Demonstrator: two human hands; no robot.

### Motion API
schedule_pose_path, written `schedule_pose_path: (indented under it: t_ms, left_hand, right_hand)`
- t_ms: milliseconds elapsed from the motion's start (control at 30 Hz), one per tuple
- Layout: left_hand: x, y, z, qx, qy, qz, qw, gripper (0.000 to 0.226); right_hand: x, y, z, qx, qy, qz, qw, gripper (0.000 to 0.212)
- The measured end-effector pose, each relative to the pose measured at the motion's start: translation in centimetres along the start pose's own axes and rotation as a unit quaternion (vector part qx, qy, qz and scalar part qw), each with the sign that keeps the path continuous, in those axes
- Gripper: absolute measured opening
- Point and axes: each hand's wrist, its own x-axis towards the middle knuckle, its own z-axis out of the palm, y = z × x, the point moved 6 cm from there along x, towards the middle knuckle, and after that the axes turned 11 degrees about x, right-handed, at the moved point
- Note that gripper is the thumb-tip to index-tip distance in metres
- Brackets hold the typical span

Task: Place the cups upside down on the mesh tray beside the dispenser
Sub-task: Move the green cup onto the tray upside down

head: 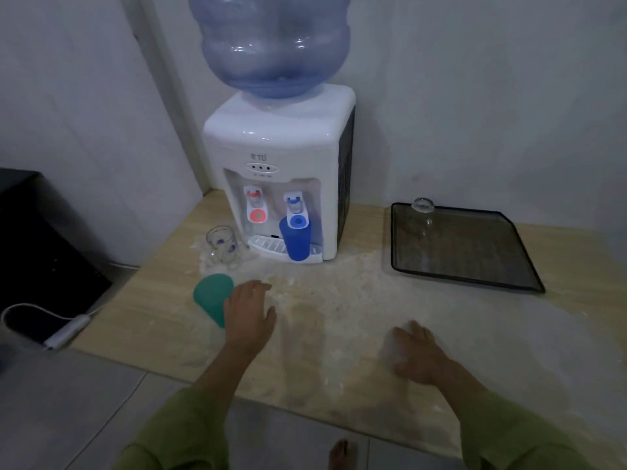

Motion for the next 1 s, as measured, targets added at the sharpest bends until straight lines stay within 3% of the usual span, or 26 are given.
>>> schedule_pose_path:
  t_ms: [133,300,467,600,767,867,1000]
  left_hand:
    - [1.5,-3.8,-1.4,0.051,0.007,-0.071,0.996,0.055]
    - [2.7,-6.5,-0.3,0.063,-0.093,-0.157,0.981,0.078]
    - [3.2,-6.5,-0.2,0.040,-0.077,-0.188,0.978,0.069]
    - [3.8,-4.6,-0.4,0.002,-0.072,-0.186,0.980,0.063]
    - [5.6,0.9,0.3,-0.147,-0.067,-0.132,0.978,0.059]
    - [6.2,5.4,0.4,-0.250,-0.076,-0.079,0.962,0.063]
    - [7.3,10.9,1.0,-0.359,-0.103,-0.033,0.927,0.059]
  right_hand:
    - [0.1,-0.2,-0.1,-0.009,-0.006,0.007,1.000,0.074]
    - [0.5,-0.1,-0.1,-0.011,-0.018,0.001,1.000,0.071]
    - [0.7,-0.1,-0.6,-0.013,-0.039,-0.006,0.999,0.065]
    - [1.5,-0.4,-1.1,0.005,-0.029,0.010,1.000,0.064]
    - [2.9,-2.4,-2.8,0.069,0.004,0.005,0.998,0.069]
    - [3.8,-4.2,-4.8,0.176,0.036,-0.016,0.984,0.063]
    - [5.0,-5.1,-8.4,0.355,0.080,-0.026,0.931,0.055]
